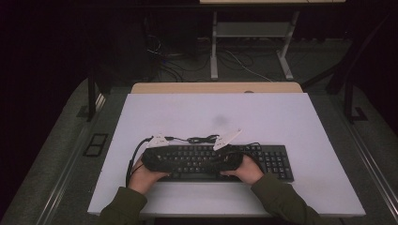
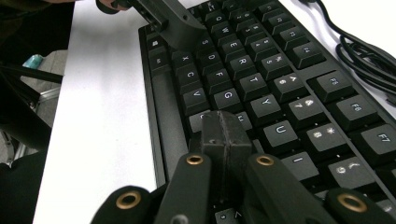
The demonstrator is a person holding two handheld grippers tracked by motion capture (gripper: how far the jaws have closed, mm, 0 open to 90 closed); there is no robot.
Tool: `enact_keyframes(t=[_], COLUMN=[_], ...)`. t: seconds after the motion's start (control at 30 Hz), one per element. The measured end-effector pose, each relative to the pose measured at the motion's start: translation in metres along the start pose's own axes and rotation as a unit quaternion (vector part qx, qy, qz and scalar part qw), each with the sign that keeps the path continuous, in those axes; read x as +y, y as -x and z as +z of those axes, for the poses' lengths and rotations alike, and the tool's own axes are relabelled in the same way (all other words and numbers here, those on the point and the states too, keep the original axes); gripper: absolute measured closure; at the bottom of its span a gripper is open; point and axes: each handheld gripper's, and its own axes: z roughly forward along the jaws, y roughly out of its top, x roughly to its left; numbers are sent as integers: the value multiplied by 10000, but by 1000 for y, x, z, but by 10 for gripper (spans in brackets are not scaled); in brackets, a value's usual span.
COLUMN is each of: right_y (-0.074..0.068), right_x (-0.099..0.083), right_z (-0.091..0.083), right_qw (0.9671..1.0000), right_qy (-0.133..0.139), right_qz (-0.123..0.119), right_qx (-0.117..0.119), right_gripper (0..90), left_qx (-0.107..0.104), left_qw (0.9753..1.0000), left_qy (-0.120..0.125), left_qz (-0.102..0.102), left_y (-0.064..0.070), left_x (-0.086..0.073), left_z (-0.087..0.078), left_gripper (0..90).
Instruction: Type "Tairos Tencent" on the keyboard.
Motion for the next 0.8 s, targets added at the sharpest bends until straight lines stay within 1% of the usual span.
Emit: enact_keyframes(t=[0.3,0.43,0.5,0.57,0.63,0.8], right_y=[2,4,4,5,6,8], right_x=[1,1,2,2,2,1], right_z=[-6,-9,-11,-13,-13,-16], right_qw=[9999,9998,9997,9996,9995,9991], right_qy=[131,204,225,258,290,357], right_qz=[36,55,61,61,68,123], right_qx=[11,-10,-25,-57,-100,-181], right_gripper=[891,846,823,782,732,623], left_qx=[17,-10,-37,-71,-92,-228], left_qw=[10000,10000,10000,10000,10000,9997], left_qy=[18,17,25,37,10,59], left_qz=[13,15,17,-9,14,95], left_y=[0,1,1,2,3,9], left_x=[1,1,1,0,0,0], left_z=[-3,-4,-5,-6,-7,-9], left_gripper=[287,317,361,404,453,632])
